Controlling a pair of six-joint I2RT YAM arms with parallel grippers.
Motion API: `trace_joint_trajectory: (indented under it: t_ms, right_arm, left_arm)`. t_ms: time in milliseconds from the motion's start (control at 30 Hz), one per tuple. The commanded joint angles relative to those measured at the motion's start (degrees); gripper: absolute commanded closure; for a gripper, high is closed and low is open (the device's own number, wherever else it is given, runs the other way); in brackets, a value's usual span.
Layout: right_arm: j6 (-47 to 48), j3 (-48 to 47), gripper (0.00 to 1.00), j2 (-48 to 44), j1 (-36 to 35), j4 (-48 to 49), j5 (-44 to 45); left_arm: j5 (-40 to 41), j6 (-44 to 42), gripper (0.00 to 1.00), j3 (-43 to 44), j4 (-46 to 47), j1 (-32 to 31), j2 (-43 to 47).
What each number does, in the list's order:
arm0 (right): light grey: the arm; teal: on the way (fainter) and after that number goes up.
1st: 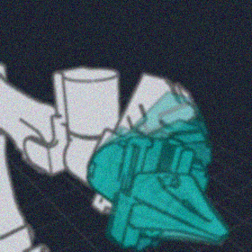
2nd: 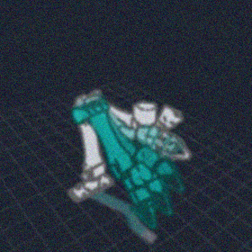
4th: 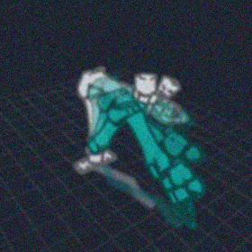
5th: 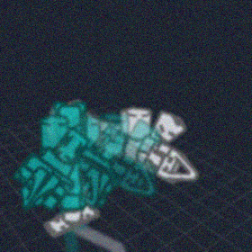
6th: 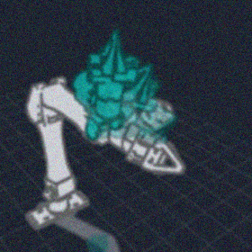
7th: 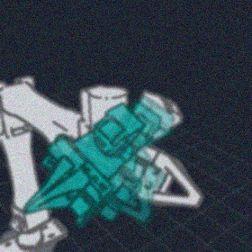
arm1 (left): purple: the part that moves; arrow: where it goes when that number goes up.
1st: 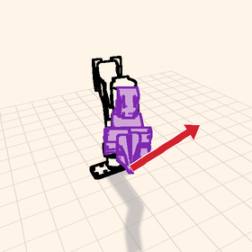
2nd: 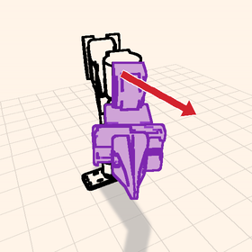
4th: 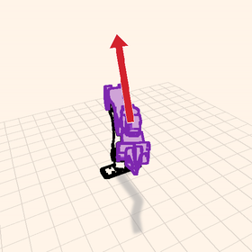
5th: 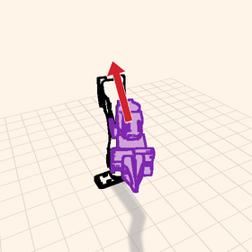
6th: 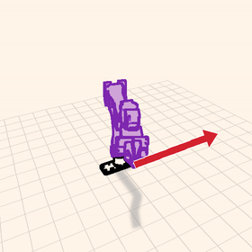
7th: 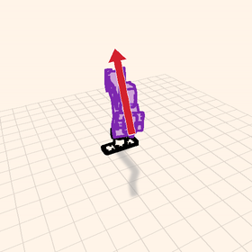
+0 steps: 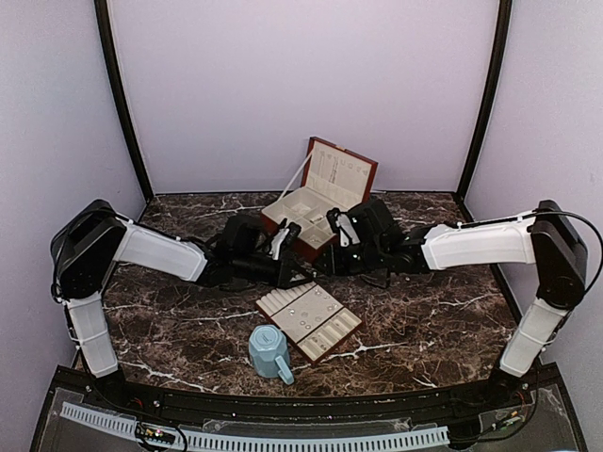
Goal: Organize the mixed jewelry
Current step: Pass from the right arm to the left, then pass from the left arm to the right
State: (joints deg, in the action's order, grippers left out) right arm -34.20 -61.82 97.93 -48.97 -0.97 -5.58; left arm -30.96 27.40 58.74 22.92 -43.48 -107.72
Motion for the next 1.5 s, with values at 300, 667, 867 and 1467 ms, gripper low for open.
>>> trace_joint_trajectory:
  t_ms: [300,667,867,1467]
  right_arm:
    - [-5.4,7.6,0.46,-11.0,5.5,11.4,-6.2]
    - [-16.7,16.5,0.42,-11.5,10.6,37.9,-28.5]
    - [-14.9,14.6,0.44,-10.9,8.4,37.8,-31.6]
    - [-13.7,8.4,0.57,-6.7,3.3,35.6,-34.5]
  left_arm:
    - [5.4,-1.0,1.0,-9.1,9.0,-0.5,10.9]
    - [0.1,2.2,1.0,-15.1,21.9,-0.5,18.2]
    - [-4.4,4.6,1.0,-17.7,29.6,-0.5,19.4]
    - [-6.4,3.8,1.0,-18.3,30.9,-0.5,20.4]
